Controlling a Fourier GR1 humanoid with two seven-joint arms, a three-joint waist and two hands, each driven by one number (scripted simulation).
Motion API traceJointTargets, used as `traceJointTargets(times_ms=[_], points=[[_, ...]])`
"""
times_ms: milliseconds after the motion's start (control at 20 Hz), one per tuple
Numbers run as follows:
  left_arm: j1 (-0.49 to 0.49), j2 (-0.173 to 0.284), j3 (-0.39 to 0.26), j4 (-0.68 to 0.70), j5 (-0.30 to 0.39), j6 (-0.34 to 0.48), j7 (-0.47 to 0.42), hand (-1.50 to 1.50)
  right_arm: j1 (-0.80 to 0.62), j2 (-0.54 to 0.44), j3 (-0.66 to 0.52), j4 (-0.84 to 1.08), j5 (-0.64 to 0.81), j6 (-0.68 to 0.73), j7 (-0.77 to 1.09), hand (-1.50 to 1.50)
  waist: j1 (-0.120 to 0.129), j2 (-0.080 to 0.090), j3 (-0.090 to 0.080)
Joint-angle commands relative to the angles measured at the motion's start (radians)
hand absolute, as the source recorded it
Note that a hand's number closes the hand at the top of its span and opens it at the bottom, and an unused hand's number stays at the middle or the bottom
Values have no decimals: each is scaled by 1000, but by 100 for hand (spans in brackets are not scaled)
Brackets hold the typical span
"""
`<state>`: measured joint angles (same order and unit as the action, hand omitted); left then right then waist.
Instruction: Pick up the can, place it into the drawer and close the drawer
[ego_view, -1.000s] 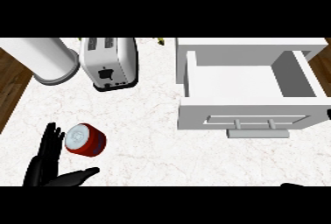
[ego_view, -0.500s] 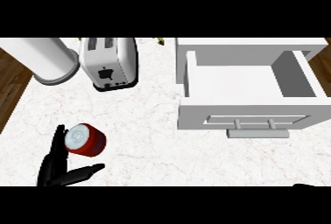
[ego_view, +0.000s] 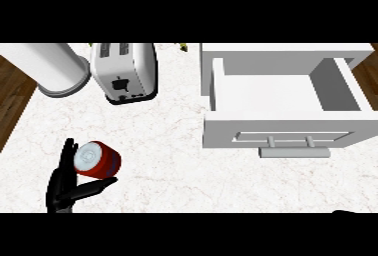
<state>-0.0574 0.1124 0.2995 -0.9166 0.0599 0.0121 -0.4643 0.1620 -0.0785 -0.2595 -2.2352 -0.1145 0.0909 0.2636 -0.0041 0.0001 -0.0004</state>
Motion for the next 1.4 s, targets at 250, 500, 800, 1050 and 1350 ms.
traceJointTargets(times_ms=[250,500,800,1050,1350], points=[[-104,25,-12,202,11,-27,-133,-150,3,10,-24,0,11,18,-16,-150,0,0,0],[-243,63,-15,400,-12,-79,-184,-150,9,4,-33,-17,-19,33,7,-150,-6,2,0],[-279,87,-18,408,34,-201,-163,150,-44,25,13,-19,61,-17,31,-150,-3,2,0],[-272,21,-63,362,22,-156,-191,150,-78,-10,-22,26,40,9,17,-150,0,1,0],[-443,-27,-61,456,12,-78,-169,150,-74,-33,-61,-50,-21,5,99,-150,-11,2,-1]])
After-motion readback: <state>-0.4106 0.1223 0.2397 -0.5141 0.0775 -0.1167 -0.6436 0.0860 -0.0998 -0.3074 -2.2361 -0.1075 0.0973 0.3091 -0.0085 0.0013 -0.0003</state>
